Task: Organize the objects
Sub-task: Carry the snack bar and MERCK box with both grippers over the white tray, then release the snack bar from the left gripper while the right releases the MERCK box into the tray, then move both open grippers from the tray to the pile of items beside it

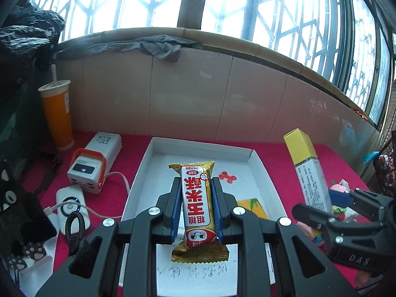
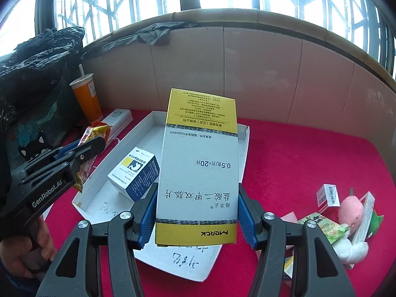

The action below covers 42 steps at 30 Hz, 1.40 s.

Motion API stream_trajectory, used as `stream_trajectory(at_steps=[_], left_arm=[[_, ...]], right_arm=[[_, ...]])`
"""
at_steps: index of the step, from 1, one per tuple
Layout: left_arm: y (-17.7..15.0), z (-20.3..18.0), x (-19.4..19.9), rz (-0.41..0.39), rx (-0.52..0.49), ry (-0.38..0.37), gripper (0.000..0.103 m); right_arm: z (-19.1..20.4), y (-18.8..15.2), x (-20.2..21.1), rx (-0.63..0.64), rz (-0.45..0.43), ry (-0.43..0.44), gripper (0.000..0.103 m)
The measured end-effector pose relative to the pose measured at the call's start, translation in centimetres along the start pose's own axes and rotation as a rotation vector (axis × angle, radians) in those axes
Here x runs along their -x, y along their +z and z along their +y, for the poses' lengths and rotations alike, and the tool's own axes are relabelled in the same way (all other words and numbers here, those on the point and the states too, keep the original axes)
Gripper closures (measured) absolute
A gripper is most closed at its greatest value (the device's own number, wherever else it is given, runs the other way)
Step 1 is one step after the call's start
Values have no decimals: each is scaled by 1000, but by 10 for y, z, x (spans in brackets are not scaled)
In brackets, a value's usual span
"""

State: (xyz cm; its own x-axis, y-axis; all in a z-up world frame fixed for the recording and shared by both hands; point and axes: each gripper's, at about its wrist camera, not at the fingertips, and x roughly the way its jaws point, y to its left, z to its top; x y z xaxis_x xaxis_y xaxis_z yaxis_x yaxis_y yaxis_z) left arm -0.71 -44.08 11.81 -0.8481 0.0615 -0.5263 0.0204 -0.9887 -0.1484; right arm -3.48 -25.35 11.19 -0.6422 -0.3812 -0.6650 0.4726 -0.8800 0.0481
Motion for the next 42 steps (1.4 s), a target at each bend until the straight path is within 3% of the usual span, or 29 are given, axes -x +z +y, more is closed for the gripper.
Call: stream_trajectory(at_steps=[7,13,22,24,26,27,29,34,42], left_arm=[[14,7,-36,71,31,-39,82],[20,8,-64,105,39,-19,81],[21,15,-78,92,98,-6,80],[22,20,-74,69,125,-14,67],[22,26,-68,44,165,-34,39],[22,27,-64,32,175,-32,32],[23,28,-55,-1,175,16,9],[20,24,-26,-87,170,98,7],[3,8,11,-136,178,81,6]], right_arm=[[6,2,-22,11,32,-7,40],[10,2,-47,2,71,-5,40],[23,-8,-77,-19,119,-1,40],[25,-10,-80,-29,114,8,39],[27,-13,-80,-28,112,15,39],[28,-15,-79,-27,111,15,36],[26,-17,-76,-32,100,4,26],[19,-22,-59,-65,56,-3,23],[-1,-37,-27,-114,-11,-35,22]])
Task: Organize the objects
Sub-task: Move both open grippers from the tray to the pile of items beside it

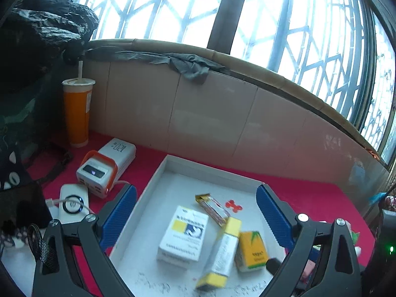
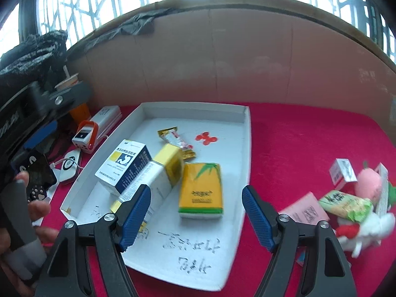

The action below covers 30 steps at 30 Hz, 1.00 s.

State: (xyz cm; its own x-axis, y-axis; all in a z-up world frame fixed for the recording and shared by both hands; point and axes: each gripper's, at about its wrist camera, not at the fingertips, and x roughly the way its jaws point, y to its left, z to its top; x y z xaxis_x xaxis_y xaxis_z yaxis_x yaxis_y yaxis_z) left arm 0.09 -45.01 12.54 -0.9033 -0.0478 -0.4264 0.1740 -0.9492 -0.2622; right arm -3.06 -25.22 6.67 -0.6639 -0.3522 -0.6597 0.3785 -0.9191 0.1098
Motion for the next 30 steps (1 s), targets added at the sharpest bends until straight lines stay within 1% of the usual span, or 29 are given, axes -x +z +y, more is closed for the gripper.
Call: stream_trajectory(at_steps=[4,9,13,17,21,23,26,28,30], left_arm=[[-10,-8,9,10,14,-21,6],[-22,-33,12,37,-46,-55,6],[-37,-57,9,81,-97,-103,6],[-61,-90,4,148,-166,-163,6],[-88,-125,3,212,-253,-227,6],[-103,-144,1,266,-285,-274,6],[-121,-165,-4,347,-290,-325,6],[-131,-178,-5,379,-311,-345,6],[-143,-192,-8,398,-356,-350,6]], right_arm=[[-18,2,16,-33,-38,-37,22],[-50,3,33,-104,-68,-58,22],[-78,0,43,-163,-80,-80,22],[-107,-4,54,-226,-100,-107,22],[-149,-9,75,-317,-144,-148,22],[-171,-14,83,-367,-157,-174,21],[-207,-25,93,-453,-160,-221,21],[-230,-34,97,-505,-154,-252,20],[-251,-43,99,-554,-139,-268,20]])
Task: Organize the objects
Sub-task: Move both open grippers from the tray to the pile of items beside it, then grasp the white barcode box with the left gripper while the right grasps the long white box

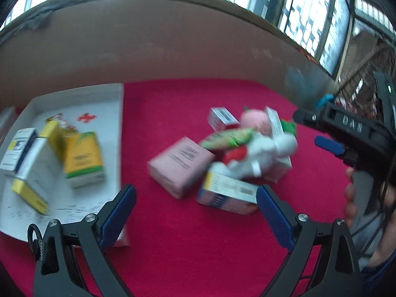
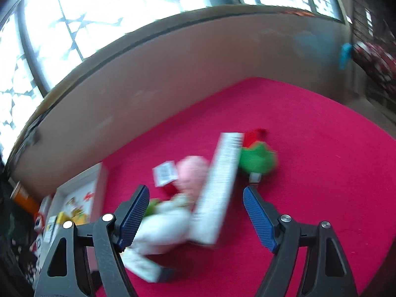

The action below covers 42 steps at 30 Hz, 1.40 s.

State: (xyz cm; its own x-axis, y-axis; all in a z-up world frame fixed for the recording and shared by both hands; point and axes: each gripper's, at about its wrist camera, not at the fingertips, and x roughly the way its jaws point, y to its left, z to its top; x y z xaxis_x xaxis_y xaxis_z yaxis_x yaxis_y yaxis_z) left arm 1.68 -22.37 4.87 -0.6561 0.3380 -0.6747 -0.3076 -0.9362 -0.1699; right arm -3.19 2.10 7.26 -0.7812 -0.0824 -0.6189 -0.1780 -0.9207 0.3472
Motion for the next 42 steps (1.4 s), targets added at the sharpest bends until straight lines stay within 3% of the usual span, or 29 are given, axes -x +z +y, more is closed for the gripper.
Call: stream_trajectory(at_steps=[4,9,16,19,25,33,38,42], left_arm=[[-8,-18,-18,59,-10,-12,6],[-5,-33,-37,98,66,-32,6],[1,-37,-71,149,151,92,6],[-2,-32,-68,139,153,102,6],[-15,-25,-54,135,122,107,6],[-24,9,-30,115,230,89,6],[-12,-5,-40,87,206,89,6],[-9,-5,-57,119,226,116,6]], right_arm=[[-31,1,-4,-53,17,-31,20],[-50,-2,-14,-94,48,-27,20],[-60,-5,-13,-105,56,-16,20],[-63,-4,-14,-101,60,-21,20],[-52,-7,-24,-44,104,-30,20],[-31,-1,-46,-72,149,-6,20],[-14,0,-61,-74,166,-5,20],[-2,4,-71,-46,167,-30,20]])
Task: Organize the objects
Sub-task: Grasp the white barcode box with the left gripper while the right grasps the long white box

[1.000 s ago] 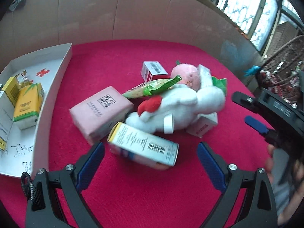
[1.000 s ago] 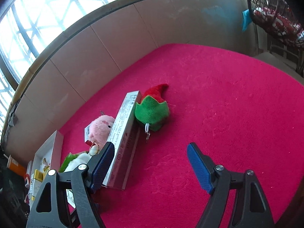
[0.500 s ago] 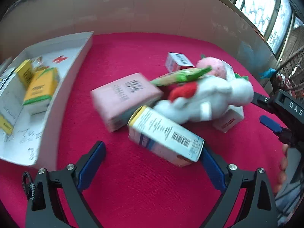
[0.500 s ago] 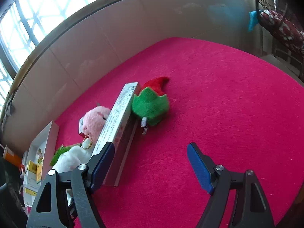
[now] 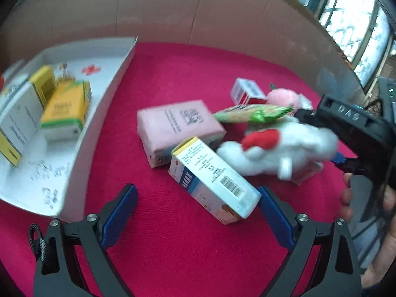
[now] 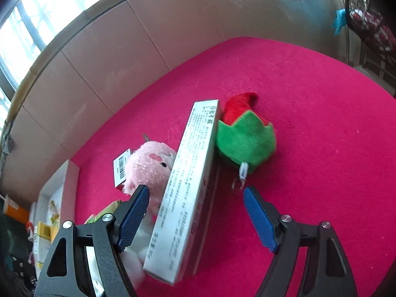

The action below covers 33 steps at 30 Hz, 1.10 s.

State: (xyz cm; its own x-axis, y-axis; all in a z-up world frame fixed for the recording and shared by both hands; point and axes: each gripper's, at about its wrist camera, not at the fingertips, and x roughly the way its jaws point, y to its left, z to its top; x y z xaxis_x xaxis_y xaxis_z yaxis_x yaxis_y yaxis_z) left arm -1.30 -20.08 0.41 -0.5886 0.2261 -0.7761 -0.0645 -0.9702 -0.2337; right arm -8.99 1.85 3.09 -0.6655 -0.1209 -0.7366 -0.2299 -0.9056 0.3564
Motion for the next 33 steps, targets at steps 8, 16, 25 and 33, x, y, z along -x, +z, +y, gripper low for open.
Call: stream_trajectory(at_steps=[8,16,25,33], left_arm=[[-5,8,8,-14,-42,-9,12],[-10,29,29,-24,-29,-11,15],[-4,6,10,11,-65,-39,17],[-10,10,15,-8,-88,-50,60]], right_arm=[[-3,-5,0,43,33,-5,25],[-33,-16,15,42,59,16,34],[-17,-16,6,116,75,2,34],[-15,-26,8,171,60,-25,72]])
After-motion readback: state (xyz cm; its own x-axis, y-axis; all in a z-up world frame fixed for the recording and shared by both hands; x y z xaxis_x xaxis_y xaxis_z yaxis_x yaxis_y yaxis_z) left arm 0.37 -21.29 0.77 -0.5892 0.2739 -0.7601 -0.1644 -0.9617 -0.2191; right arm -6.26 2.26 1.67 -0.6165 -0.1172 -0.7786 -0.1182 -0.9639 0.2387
